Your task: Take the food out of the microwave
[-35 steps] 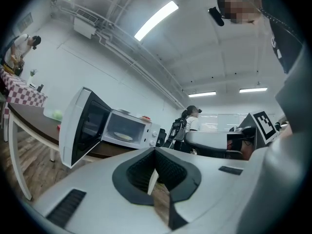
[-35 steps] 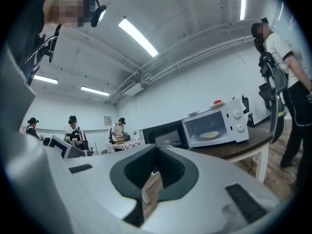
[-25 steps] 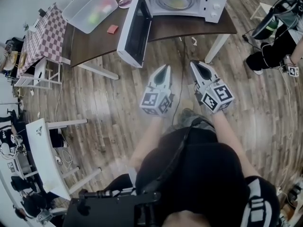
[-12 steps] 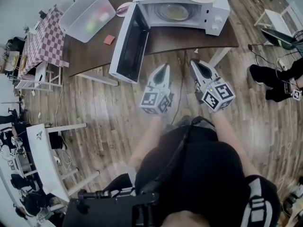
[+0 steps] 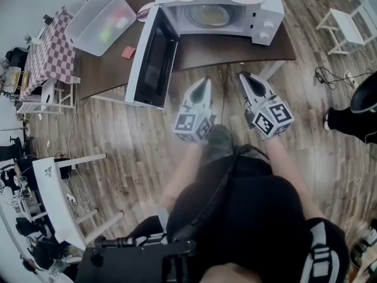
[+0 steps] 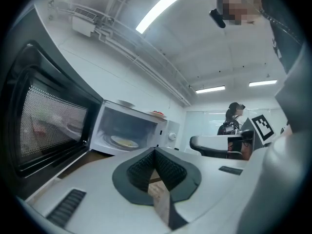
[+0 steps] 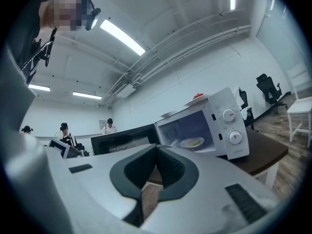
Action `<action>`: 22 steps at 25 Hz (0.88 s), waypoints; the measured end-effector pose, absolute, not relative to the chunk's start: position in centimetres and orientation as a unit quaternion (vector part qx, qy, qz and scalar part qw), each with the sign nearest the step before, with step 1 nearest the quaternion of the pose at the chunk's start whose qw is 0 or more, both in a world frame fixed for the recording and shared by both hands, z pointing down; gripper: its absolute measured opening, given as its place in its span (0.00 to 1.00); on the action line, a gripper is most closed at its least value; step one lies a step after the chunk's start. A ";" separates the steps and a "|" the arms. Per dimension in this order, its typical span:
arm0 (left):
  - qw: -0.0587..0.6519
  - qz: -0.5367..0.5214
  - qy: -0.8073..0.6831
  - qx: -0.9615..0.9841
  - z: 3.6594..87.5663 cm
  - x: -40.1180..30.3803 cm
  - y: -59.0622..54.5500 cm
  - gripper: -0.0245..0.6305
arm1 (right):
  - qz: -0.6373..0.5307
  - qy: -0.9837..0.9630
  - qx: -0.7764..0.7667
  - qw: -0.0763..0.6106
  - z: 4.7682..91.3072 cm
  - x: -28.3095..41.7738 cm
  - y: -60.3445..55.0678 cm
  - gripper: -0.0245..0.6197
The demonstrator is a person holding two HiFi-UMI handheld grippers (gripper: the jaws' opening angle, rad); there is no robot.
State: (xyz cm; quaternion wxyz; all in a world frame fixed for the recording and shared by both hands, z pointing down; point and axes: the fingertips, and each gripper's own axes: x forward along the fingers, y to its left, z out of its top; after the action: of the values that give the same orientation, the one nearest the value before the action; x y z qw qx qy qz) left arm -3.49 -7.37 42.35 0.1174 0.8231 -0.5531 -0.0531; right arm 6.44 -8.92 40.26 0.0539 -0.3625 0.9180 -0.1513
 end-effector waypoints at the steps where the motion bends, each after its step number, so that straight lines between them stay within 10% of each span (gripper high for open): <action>1: 0.113 -0.045 -0.550 0.826 42.5 -3.2 -7.2 0.04 | -0.154 0.918 -0.363 0.052 40.5 6.5 -9.0 0.04; 22: 0.122 -0.046 -0.556 0.821 42.7 -4.6 -7.7 0.04 | -0.170 0.916 -0.360 0.053 41.3 5.2 -10.4 0.04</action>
State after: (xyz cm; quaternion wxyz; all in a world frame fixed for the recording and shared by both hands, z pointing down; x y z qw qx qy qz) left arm -4.59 -7.72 42.66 0.1221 0.8207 -0.5563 -0.0461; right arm 5.20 -10.45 41.30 0.0527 -0.3602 0.9157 -0.1703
